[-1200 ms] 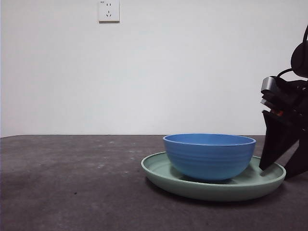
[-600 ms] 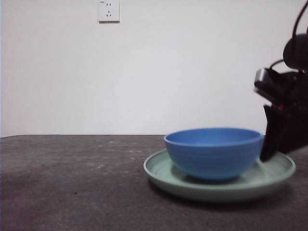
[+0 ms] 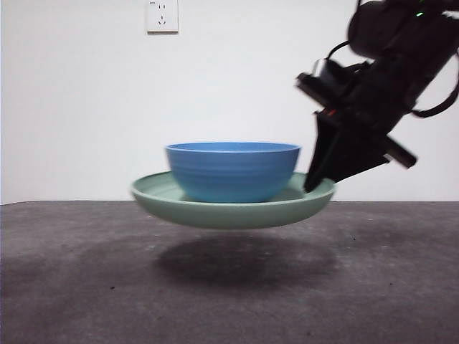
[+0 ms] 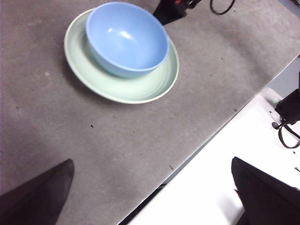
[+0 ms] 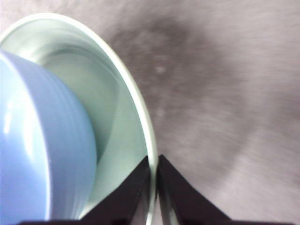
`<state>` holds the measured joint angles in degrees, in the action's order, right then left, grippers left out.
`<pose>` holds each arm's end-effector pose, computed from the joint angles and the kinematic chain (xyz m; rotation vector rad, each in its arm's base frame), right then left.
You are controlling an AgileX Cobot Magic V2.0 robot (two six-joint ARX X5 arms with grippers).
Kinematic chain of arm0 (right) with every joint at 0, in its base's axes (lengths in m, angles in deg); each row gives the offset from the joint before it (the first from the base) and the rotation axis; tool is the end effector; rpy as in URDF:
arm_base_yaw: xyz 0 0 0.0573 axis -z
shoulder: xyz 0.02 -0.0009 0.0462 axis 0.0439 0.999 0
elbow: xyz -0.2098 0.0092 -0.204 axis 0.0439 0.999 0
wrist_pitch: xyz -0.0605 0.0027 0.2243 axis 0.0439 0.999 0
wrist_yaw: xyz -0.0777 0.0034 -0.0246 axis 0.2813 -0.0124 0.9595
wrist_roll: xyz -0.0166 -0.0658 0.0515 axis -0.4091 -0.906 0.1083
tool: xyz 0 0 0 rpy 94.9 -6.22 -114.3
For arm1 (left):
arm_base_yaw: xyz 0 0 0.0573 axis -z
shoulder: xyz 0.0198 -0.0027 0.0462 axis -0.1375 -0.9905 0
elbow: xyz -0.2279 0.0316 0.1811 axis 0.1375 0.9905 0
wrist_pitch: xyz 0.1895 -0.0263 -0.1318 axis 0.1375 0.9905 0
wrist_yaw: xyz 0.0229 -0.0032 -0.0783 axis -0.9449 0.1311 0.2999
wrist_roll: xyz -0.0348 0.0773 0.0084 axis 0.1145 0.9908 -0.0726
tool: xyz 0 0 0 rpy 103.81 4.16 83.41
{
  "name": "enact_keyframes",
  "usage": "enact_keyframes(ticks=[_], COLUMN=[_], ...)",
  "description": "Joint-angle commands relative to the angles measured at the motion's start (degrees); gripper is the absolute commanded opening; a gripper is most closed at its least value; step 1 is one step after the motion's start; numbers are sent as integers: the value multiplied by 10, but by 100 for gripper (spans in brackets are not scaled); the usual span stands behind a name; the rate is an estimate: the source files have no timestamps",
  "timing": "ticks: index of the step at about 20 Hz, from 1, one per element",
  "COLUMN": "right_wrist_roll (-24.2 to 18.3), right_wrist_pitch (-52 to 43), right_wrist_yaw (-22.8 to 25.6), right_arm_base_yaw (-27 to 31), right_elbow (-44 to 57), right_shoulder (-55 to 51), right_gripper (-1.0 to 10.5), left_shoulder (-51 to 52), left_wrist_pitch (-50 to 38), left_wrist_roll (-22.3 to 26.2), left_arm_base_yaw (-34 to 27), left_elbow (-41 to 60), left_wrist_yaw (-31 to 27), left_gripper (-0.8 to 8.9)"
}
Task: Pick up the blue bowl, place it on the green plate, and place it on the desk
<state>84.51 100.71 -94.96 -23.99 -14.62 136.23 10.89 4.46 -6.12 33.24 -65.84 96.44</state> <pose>0.2871 0.1487 0.2177 0.2728 1.1465 0.6408 0.0251 -0.0399 0.3140 0.0115 0.6848 -0.8205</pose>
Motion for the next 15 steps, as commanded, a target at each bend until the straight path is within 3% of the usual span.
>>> enact_keyframes(ticks=[1,11,12,14,15], right_wrist_roll=[31,25,25,16,2], right_wrist_pitch=[-22,-45,-45,-45,-45], right_wrist_yaw=[3,31,32,33,37], right_arm_base_yaw=[-21,-45,-45,-45,-45], right_elbow=[-11,-11,-11,-11,-11], right_shoulder=[39,82,82,82,81], right_gripper=[9,16,66,274,301], left_shoulder=[-1,-1,-1,-1,-1], left_wrist_pitch=[-6,-7,-7,-7,-6], left_wrist_roll=[-1,-16,-16,-16,-17], left_arm_base_yaw=[5,5,5,5,5], left_elbow=[-5,-5,-5,-5,-5], left_wrist_yaw=[1,1,1,1,1], left_gripper=[563,563,563,563,563])
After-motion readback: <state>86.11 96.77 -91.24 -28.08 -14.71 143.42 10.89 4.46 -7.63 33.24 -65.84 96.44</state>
